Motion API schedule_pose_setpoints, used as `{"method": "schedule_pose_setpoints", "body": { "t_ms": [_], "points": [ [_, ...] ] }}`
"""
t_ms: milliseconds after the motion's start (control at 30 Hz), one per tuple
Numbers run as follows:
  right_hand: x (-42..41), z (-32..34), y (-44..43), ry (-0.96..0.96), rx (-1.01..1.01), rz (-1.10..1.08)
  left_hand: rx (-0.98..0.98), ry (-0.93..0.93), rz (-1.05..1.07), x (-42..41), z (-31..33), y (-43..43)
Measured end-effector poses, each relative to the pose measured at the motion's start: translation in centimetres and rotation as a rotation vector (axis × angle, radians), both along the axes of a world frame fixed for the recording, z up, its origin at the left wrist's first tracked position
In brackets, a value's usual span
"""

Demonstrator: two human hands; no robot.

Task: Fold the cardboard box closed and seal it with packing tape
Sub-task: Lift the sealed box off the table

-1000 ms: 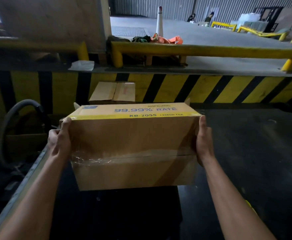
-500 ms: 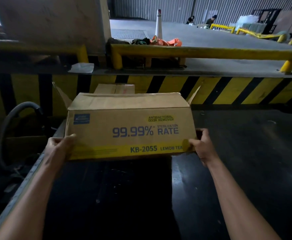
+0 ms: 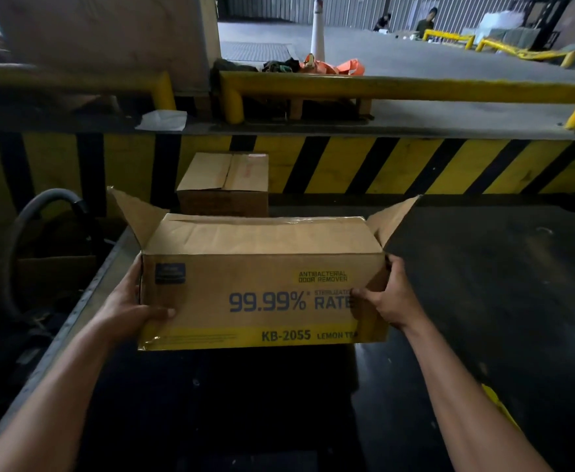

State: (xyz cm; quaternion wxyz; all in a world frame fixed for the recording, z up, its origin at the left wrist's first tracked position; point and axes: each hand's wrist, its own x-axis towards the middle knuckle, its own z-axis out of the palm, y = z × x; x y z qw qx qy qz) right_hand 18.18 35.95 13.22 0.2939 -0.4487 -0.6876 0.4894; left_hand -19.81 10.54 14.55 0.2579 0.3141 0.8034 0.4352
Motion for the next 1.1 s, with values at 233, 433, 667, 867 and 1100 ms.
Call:
{"method": "schedule_pose_setpoints", "body": {
  "t_ms": [233, 433, 667, 867, 1100],
  "points": [
    [-0.1, 0.2, -0.4, 0.005, 0.068, -0.008, 0.188, -0.009, 0.121, 0.3, -1.0, 0.7],
    [0.3, -0.6, -1.7, -0.016, 0.119, -0.001, 0.081, 0.044, 0.098, -0.5, -2.7, 0.4],
    [0.6, -1.3, -2.9, 0.011, 0.076, -0.037, 0.173, 0.091, 0.141, 1.7, -2.4, -0.1],
    [1.6, -2.4, -3.3, -0.055, 0.113, -0.063, 0.198, 0.164, 0.222, 3.1, -2.4, -0.6],
    [2.1, -6.0, -4.0, -0.091, 0.087, -0.181, 0.149, 0.158, 0.277, 5.1, -5.3, -1.4]
  ]
}}
